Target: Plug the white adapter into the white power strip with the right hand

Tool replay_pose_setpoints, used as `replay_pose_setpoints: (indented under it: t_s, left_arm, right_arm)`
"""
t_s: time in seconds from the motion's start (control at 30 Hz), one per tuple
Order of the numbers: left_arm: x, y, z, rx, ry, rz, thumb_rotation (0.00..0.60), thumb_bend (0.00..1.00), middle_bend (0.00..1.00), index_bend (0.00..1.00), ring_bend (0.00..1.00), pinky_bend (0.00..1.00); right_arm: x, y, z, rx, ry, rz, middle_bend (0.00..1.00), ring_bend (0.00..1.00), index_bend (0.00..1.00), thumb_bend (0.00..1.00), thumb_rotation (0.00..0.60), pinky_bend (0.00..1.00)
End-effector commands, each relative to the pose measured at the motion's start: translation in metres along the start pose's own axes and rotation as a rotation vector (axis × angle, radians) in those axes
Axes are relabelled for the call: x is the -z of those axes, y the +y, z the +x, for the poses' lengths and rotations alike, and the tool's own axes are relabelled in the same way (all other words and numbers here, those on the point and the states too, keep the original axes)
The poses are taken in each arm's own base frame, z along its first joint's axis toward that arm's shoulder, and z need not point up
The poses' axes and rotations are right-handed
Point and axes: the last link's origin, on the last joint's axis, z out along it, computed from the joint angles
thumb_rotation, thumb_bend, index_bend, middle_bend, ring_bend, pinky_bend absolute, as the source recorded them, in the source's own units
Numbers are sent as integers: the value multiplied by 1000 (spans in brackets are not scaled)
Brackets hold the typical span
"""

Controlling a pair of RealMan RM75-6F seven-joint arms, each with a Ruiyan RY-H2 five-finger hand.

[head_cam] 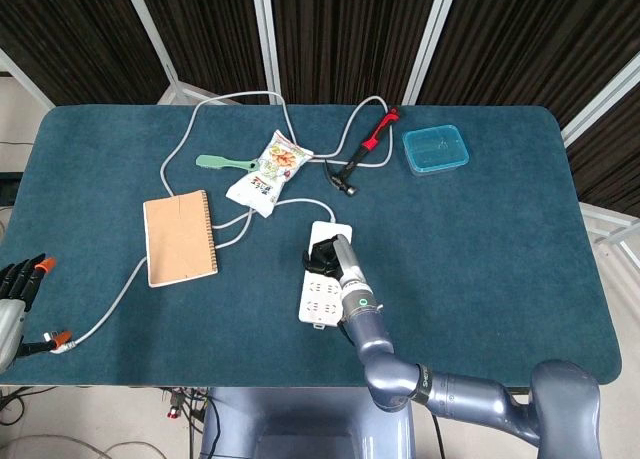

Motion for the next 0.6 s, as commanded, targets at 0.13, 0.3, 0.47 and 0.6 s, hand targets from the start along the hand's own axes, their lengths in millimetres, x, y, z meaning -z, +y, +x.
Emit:
replay_pose_setpoints:
  t_s: [0.13, 0.3, 0.47, 0.6]
  left_arm:
    - [0, 0, 0, 0, 0, -1, 600, 0, 0, 0, 0, 0]
    - [0, 0, 0, 0, 0, 0, 600, 0, 0, 0, 0, 0]
    - [0, 0, 0, 0, -1, 0, 600, 0, 0, 0, 0, 0]
    - [0, 0, 0, 0, 0, 0, 600, 0, 0, 0, 0, 0]
  right_arm:
    - [-2, 0, 0, 2, 1, -3, 871, 858, 1000, 580, 600, 770]
    - [-2, 2, 0, -3, -1, -10, 871, 858, 1000, 581, 600, 770]
    - [-2, 5, -2, -10, -5, -20, 871, 858, 1000, 581, 600, 770]
    - [-3, 6, -2, -11, -2, -28, 871, 858, 1000, 580, 600, 770]
